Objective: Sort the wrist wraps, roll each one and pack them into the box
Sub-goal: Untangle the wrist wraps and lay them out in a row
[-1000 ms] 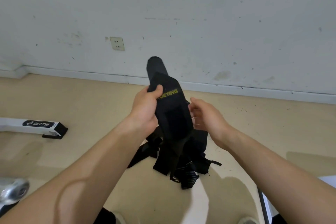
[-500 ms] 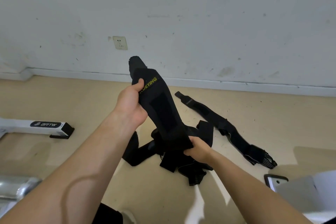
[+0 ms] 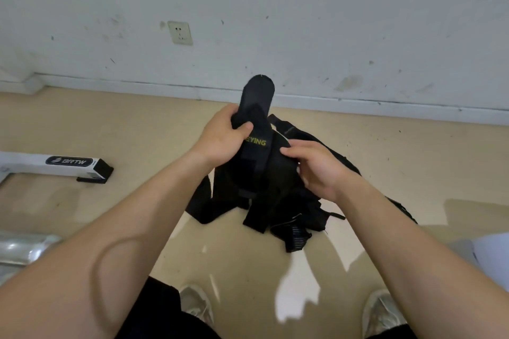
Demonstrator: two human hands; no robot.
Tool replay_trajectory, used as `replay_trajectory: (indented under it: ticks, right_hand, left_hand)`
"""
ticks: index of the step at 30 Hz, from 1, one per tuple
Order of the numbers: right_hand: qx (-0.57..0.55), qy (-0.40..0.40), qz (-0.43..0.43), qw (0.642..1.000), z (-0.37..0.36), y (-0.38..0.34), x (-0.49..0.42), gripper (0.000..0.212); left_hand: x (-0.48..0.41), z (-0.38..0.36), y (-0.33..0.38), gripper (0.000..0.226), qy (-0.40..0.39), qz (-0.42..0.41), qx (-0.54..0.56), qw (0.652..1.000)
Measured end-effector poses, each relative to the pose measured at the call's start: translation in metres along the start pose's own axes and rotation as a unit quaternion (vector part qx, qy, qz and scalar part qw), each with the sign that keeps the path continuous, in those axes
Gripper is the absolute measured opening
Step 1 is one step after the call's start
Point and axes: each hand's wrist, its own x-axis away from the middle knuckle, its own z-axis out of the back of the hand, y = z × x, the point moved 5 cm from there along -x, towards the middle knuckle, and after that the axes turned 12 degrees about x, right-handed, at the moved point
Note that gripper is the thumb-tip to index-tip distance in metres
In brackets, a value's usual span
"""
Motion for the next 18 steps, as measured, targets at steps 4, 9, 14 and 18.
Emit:
replay_trajectory:
  ticks: [4,9,14,18]
  right_hand:
    - [-0.009,-0.005,0.009,1.0,-0.003,-0.001,0.005,0.039]
    - [0.412,-0.041,-0.109,0.904,0.02,0.058,0.005,0.035]
    - [0.434,-0.095,-0.112,0.889,0.016,0.066,0.008,0.069]
    - [0.172,-0.137,0.051,0.974,-0.008,-0.01,0.026,0.066]
  left_hand:
    - [0.001,-0.002,-0.002,0.019,0.011,-0.001,0.029,1.0]
    - [0.002,0.013,0.005,0.018,0.06,0.007,0.203,0.977]
    - [0.009,0.0,0.016,0.024,0.019,0.037,0.333,0.942]
    - [0.014,-0.008,0.025,0.023,0.002,0.04,0.378,0.925]
